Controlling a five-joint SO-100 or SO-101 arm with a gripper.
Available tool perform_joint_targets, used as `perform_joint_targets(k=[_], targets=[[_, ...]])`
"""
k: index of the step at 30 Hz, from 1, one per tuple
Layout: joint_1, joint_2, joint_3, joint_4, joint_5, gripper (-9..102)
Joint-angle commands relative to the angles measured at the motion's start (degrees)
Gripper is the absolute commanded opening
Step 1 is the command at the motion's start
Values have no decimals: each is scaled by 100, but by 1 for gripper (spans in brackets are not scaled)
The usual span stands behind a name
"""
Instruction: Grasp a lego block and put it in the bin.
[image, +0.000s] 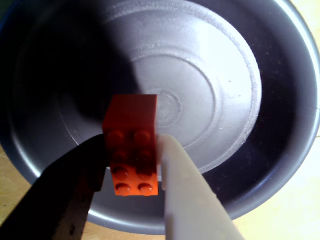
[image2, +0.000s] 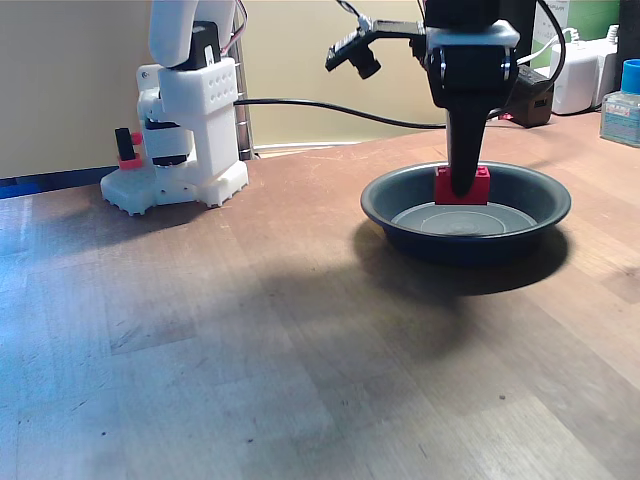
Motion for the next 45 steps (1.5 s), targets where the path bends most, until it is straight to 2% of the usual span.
perform_joint_targets(k=[1,9,13,18,21,24,31,39,45], targets=[[-44,44,-211,35,-105,5],[-44,53,-211,44,-220,16],[-44,53,-211,62,-211,16],[-18,229,-290,527,-220,16],[18,615,-202,624,-422,11],[176,993,-44,712,-773,1],[1011,1969,668,712,-2303,0],[2707,3120,1934,659,-4975,0],[3700,3727,2646,519,-6170,0]])
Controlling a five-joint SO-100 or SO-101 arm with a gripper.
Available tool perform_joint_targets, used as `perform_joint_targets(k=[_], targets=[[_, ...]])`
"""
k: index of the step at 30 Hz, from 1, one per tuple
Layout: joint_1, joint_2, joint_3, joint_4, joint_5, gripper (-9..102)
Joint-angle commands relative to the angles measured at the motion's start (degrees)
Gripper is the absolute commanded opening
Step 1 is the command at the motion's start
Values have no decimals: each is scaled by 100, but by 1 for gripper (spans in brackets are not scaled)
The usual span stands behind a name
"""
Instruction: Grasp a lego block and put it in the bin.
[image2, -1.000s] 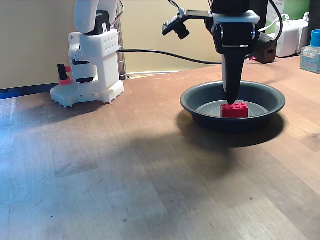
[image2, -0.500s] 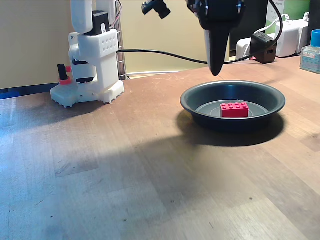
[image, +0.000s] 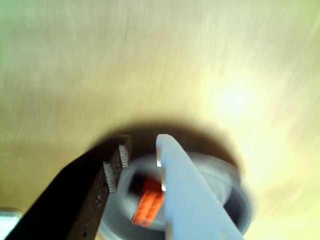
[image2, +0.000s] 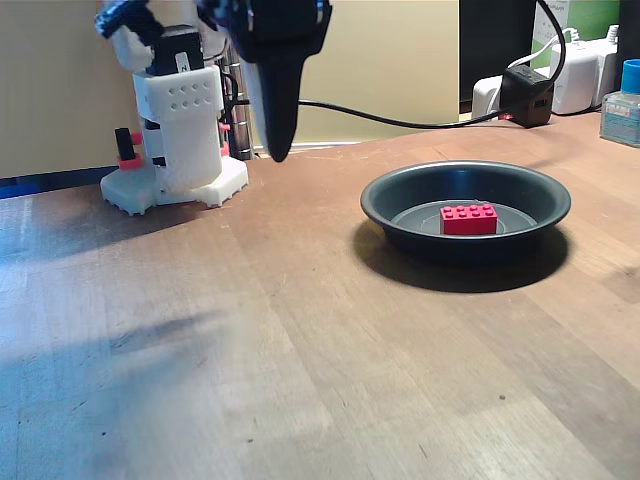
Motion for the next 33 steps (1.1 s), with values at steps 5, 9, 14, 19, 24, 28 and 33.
perform_joint_targets(k=[5,9,14,19,24,28,33], targets=[[1063,791,967,-738,-1354,0],[1547,1169,1775,-1450,-1828,0],[1837,1723,2865,-2320,-2136,0],[1854,2215,3744,-2830,-2057,0],[2021,2646,4421,-3366,-2118,0],[2136,2988,5027,-3806,-2136,0],[2153,3472,5757,-4201,-2127,0]])
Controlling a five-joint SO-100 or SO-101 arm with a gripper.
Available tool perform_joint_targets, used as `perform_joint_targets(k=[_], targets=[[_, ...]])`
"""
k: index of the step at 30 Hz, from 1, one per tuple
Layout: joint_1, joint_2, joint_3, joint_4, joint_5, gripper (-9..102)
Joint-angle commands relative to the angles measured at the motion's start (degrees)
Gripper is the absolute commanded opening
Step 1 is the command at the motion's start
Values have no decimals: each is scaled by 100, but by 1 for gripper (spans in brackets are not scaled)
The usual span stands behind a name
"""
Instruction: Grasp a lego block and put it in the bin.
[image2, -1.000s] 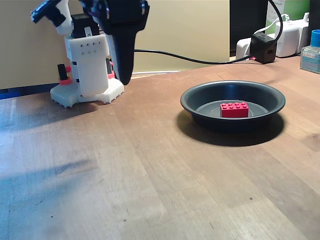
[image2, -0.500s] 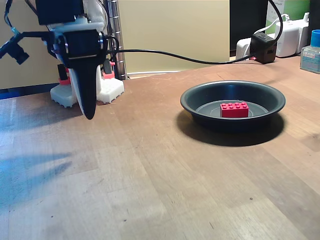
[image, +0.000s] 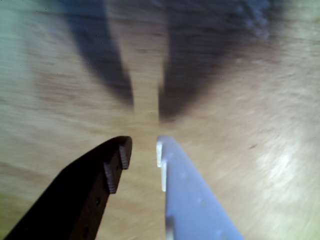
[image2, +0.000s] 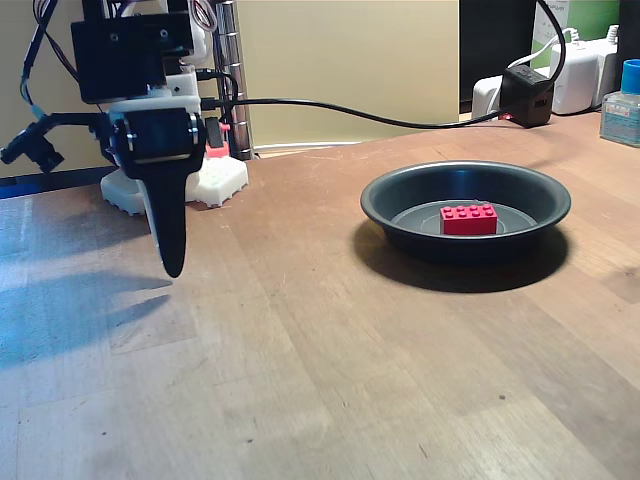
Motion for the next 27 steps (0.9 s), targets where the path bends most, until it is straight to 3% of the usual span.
perform_joint_targets(k=[1,27], targets=[[53,325,308,-141,0,0],[185,2681,2496,-70,35,0]])
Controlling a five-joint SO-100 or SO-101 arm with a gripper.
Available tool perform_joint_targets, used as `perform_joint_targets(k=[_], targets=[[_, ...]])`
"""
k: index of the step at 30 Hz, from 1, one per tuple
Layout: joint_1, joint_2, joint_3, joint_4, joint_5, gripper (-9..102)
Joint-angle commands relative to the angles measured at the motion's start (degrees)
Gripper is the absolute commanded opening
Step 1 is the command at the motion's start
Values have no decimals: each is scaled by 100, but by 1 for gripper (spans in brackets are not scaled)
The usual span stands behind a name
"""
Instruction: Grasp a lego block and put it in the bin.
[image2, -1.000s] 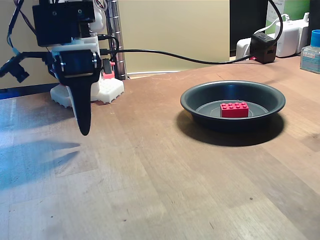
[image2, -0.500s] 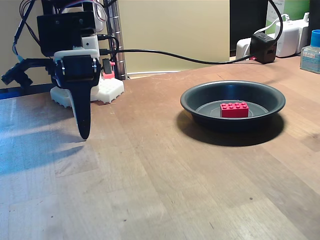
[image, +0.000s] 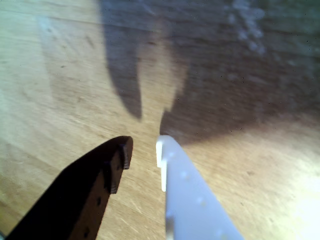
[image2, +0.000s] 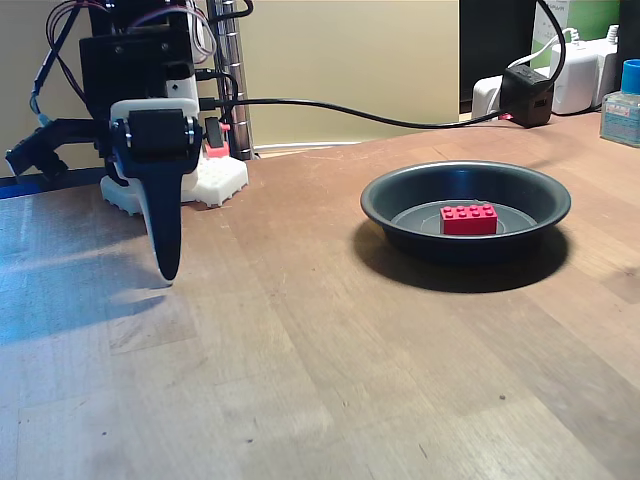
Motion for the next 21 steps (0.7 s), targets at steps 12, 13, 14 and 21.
perform_joint_targets(k=[12,13,14,21], targets=[[413,668,457,237,44,0],[457,668,457,237,44,0],[510,668,457,237,44,0],[694,677,466,237,149,0]])
